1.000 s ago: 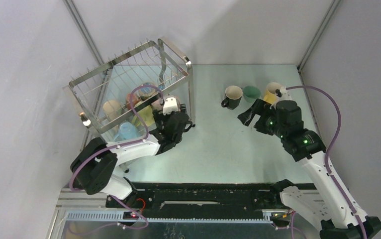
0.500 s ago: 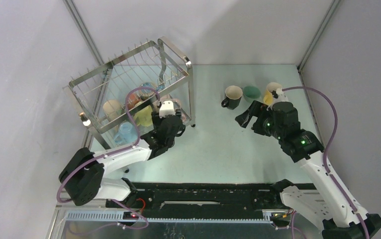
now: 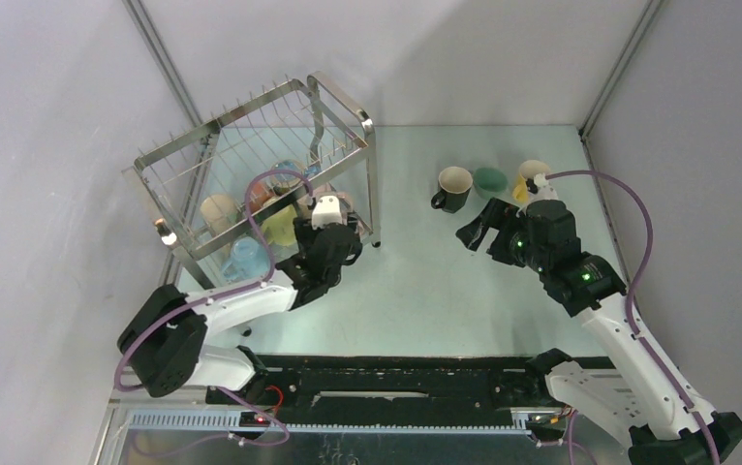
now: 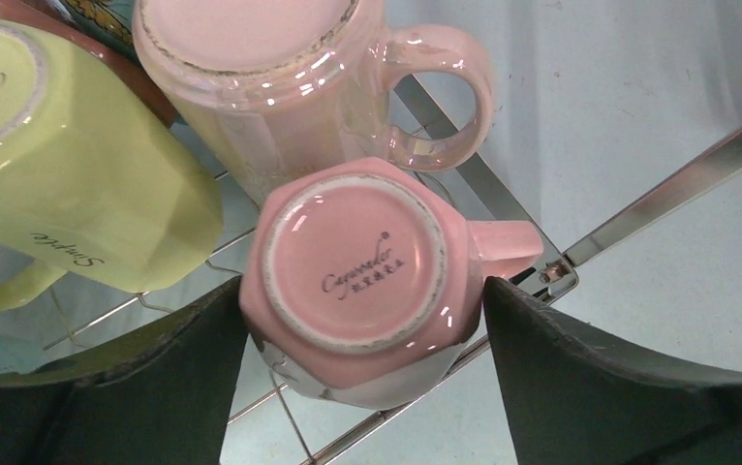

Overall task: Unload the cups from the dish rack
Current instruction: Unload the cup from the dish rack.

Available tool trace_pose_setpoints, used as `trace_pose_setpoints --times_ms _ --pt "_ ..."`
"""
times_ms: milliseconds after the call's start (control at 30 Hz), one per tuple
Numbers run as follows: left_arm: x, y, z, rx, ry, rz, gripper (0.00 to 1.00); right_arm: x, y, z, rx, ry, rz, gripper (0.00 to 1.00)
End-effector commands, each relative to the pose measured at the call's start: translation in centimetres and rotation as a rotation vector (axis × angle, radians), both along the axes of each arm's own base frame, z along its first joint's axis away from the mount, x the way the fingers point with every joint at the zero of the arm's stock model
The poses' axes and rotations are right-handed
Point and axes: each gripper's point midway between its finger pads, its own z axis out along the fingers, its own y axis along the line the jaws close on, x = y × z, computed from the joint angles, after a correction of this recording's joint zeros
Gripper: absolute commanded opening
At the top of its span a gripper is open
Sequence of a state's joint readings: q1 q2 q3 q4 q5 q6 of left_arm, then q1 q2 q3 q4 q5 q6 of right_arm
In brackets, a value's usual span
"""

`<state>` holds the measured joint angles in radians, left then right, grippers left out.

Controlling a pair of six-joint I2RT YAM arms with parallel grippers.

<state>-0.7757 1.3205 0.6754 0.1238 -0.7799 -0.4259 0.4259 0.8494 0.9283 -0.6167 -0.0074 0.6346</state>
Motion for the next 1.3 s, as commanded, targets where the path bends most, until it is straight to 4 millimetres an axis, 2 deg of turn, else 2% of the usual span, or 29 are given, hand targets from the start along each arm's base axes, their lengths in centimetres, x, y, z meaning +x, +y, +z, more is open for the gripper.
trace_pose_setpoints --times_ms 0,200,667,800,1000,1100,1267 --pt "0.7 0.3 -1.1 -0.024 0.006 0.031 0.92 0.5 -0.2 0.5 -0.005 -0.033 -0.023 0.98" --pt "0.9 0.1 -2.6 -0.012 0.031 0.025 0.97 0.6 -0.3 0.4 -0.011 -0.034 -0.025 0.98" --pt "2.7 0.7 -3.0 -0.004 0.013 0.031 0.96 0.7 -0.3 0.3 -0.023 -0.037 -0.018 0.98" --pt "2.9 0.7 -2.8 -0.011 0.005 0.025 0.84 0.7 -0.2 0.4 -0.023 -0.040 -0.014 0.98" --pt "2.7 0.7 -1.4 -0.025 -0.019 0.010 0.52 0.7 -0.2 0.4 -0.022 -0.043 -0.012 0.98" --pt "2.4 0.8 -0.4 -0.028 -0.044 0.001 0.42 0.7 -0.2 0.5 -0.018 -0.045 -0.010 0.98" --pt "1.6 0.8 1.6 -0.032 -0.101 -0.020 0.31 0.7 0.0 0.7 -0.010 -0.053 -0.005 0.98"
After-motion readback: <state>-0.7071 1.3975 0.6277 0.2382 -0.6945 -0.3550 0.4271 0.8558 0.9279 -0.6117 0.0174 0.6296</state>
